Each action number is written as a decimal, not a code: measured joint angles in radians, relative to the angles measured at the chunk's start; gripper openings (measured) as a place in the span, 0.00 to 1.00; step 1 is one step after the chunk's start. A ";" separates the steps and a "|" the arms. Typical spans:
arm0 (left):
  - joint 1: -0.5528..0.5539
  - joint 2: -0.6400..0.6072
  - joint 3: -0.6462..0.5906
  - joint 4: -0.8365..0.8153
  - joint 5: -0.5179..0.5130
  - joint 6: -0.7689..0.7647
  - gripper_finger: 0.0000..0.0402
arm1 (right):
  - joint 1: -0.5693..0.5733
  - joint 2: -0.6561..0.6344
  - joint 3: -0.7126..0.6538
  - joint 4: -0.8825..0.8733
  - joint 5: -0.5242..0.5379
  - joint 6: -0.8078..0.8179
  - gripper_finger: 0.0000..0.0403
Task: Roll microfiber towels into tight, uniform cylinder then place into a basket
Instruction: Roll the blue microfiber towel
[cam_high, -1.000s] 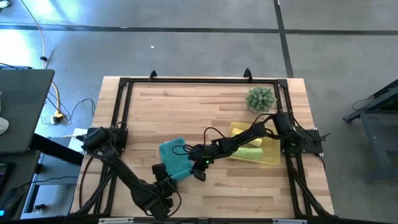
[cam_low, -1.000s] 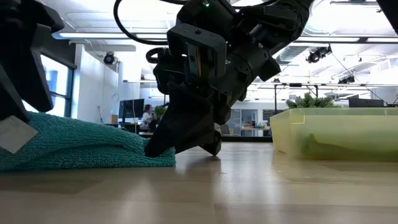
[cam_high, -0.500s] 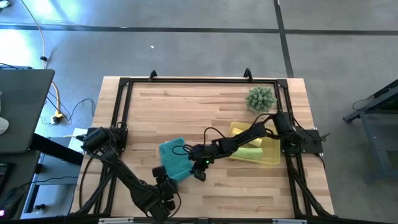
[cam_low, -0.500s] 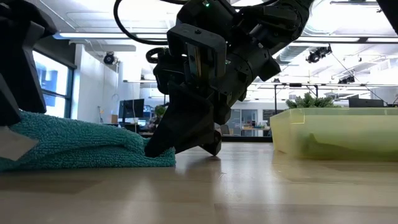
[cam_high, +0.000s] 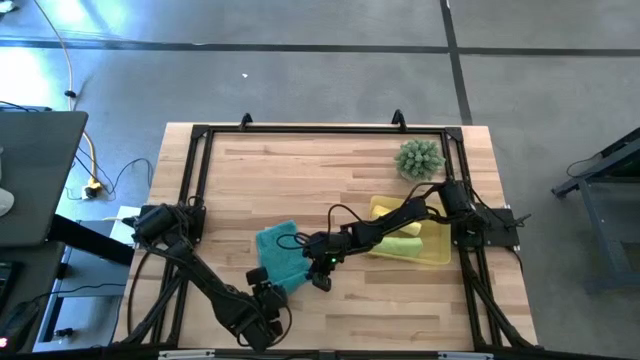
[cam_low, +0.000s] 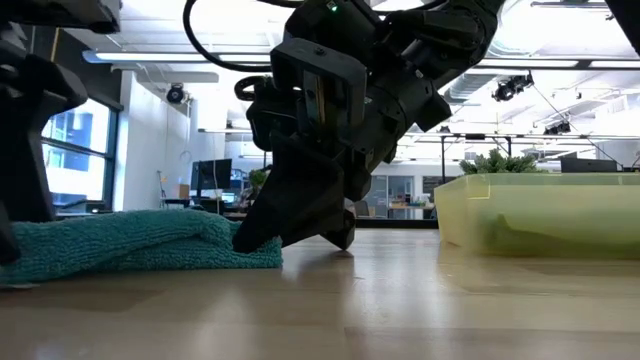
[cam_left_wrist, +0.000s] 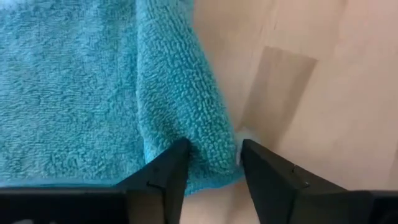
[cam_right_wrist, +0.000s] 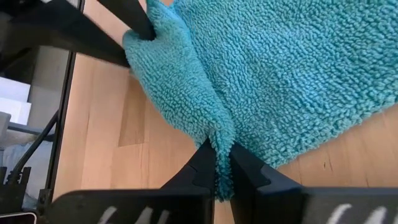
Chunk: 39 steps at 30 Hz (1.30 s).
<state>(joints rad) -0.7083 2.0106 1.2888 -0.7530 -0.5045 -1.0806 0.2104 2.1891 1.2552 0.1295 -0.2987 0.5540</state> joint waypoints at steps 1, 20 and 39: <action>-0.001 0.000 0.000 0.001 0.000 -0.001 0.33 | 0.000 0.000 0.000 0.003 0.000 -0.008 0.03; -0.055 -0.104 0.000 -0.078 -0.048 -0.347 0.01 | 0.001 -0.027 -0.002 0.004 -0.095 -0.061 0.03; -0.008 0.018 0.002 -0.089 0.071 -0.472 0.00 | 0.024 -0.056 -0.002 -0.025 -0.045 -0.341 0.13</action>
<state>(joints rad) -0.7162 2.0289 1.2907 -0.8424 -0.4340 -1.5524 0.2344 2.1328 1.2528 0.1042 -0.3437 0.2127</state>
